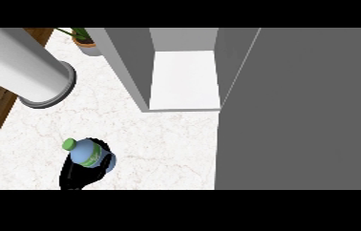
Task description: Pick up the bottled water, place it into the cabinet and close the cabinet
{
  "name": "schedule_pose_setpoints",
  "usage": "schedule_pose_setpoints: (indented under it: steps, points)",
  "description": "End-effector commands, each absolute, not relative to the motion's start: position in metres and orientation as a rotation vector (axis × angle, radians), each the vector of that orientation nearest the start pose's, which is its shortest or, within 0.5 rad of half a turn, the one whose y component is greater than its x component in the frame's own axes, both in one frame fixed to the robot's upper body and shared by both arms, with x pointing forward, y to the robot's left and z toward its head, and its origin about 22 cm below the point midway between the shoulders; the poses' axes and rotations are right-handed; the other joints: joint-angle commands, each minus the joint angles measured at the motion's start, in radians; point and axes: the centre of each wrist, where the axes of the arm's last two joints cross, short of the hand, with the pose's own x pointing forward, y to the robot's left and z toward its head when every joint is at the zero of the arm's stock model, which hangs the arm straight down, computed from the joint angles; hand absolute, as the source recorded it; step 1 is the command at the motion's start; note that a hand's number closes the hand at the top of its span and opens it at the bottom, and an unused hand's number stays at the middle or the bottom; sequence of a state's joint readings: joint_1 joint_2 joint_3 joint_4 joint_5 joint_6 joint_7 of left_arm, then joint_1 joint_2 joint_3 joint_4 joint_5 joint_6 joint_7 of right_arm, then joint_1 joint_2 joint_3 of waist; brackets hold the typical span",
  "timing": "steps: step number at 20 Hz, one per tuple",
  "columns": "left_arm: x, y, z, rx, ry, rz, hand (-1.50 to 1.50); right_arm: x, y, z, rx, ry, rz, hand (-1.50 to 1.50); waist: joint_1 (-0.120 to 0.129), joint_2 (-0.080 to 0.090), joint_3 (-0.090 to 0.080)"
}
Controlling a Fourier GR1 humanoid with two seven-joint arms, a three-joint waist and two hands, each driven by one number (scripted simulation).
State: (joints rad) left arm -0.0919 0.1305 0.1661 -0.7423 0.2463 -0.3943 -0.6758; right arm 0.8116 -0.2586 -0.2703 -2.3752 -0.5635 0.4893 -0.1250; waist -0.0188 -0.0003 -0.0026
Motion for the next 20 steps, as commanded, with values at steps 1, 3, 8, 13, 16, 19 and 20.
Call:
schedule_pose_setpoints:
  steps: [1, 3, 8, 13, 16, 19, 20]
  points:
    - [0.209, 0.305, -0.147, -0.291, -1.625, 0.237, 1.5, 0.034, -0.304, 0.157, 0.242, -1.897, 0.143, -1.5, -0.001, -0.002, 0.001]
    - [0.219, 0.307, -0.146, -0.243, -1.645, 0.282, 1.5, 0.029, -0.309, 0.163, 0.242, -1.884, 0.182, -1.5, -0.012, -0.002, 0.0]
    - [0.224, 0.35, -0.133, -0.21, -1.705, 0.373, 1.5, 0.039, -0.312, 0.152, 0.247, -1.913, 0.131, -1.5, -0.001, 0.001, 0.0]
    - [0.245, 0.327, -0.125, -0.172, -1.761, 0.277, 1.5, 0.03, -0.304, 0.16, 0.229, -1.895, 0.153, -1.5, -0.002, -0.002, 0.001]
    - [0.251, 0.314, -0.115, -0.246, -1.726, 0.23, 1.5, 0.034, -0.305, 0.16, 0.219, -1.903, 0.141, -1.5, 0.011, -0.005, 0.002]
    - [0.266, 0.282, -0.107, -0.264, -1.731, 0.209, 1.5, 0.039, -0.316, 0.151, 0.214, -1.91, 0.133, -1.5, 0.014, -0.004, 0.003]
    - [0.272, 0.282, -0.097, -0.276, -1.747, 0.197, 1.5, 0.03, -0.305, 0.156, 0.22, -1.882, 0.132, -1.5, 0.01, -0.006, 0.002]
